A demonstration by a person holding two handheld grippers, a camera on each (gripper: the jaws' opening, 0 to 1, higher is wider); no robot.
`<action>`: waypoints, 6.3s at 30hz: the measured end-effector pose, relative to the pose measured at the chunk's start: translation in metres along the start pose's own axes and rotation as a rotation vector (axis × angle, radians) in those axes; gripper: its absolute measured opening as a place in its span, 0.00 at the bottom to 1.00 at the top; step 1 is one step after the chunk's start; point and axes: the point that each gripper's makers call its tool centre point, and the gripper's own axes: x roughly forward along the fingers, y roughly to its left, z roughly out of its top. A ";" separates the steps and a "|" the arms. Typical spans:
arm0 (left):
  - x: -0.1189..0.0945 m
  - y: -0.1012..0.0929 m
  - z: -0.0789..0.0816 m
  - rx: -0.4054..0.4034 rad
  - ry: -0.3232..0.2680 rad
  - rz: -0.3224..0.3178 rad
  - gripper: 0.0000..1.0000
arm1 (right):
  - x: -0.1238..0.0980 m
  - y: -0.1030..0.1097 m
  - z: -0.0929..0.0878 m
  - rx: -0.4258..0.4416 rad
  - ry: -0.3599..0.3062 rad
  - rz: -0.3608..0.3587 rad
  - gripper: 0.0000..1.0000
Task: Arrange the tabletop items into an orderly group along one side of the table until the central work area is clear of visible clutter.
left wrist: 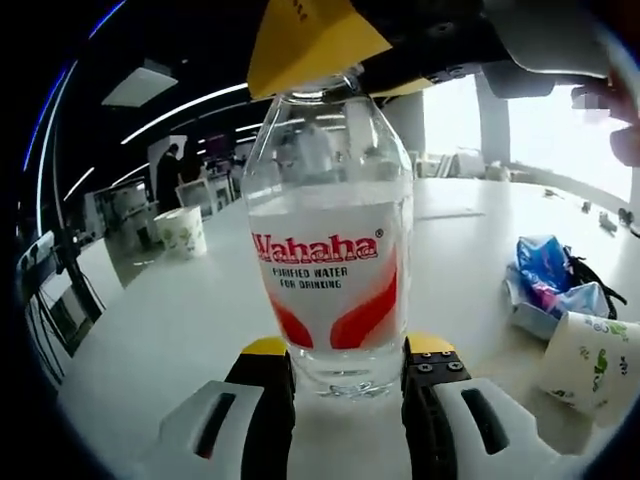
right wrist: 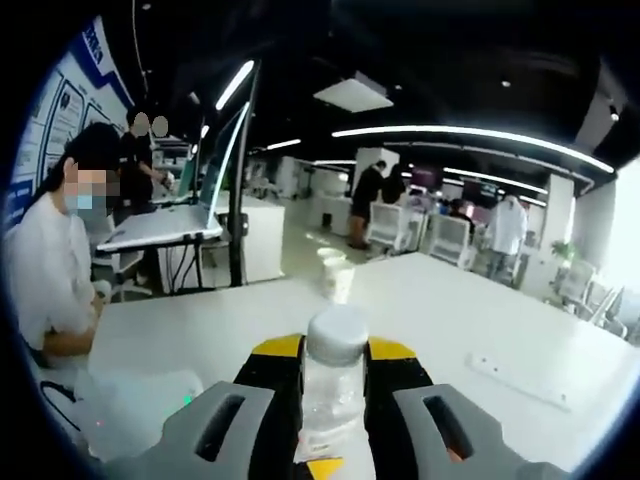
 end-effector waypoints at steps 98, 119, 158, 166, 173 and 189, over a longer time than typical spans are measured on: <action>-0.035 0.004 0.000 0.061 0.010 -0.096 0.77 | -0.021 -0.012 -0.006 0.052 -0.024 0.024 0.81; -0.085 -0.012 0.011 0.180 -0.018 -0.224 0.79 | -0.080 -0.038 -0.009 -0.005 0.002 -0.055 0.79; -0.142 -0.036 0.014 0.237 0.003 -0.334 0.77 | -0.207 -0.061 -0.081 0.013 0.189 -0.121 0.73; -0.154 -0.047 0.020 0.277 -0.005 -0.379 0.76 | -0.232 -0.065 -0.092 0.033 0.215 -0.155 0.72; -0.164 -0.061 0.024 0.341 -0.019 -0.434 0.77 | -0.247 -0.060 -0.093 0.056 0.206 -0.166 0.71; -0.167 -0.078 0.012 0.421 0.000 -0.513 0.75 | -0.256 -0.050 -0.106 0.045 0.250 -0.158 0.62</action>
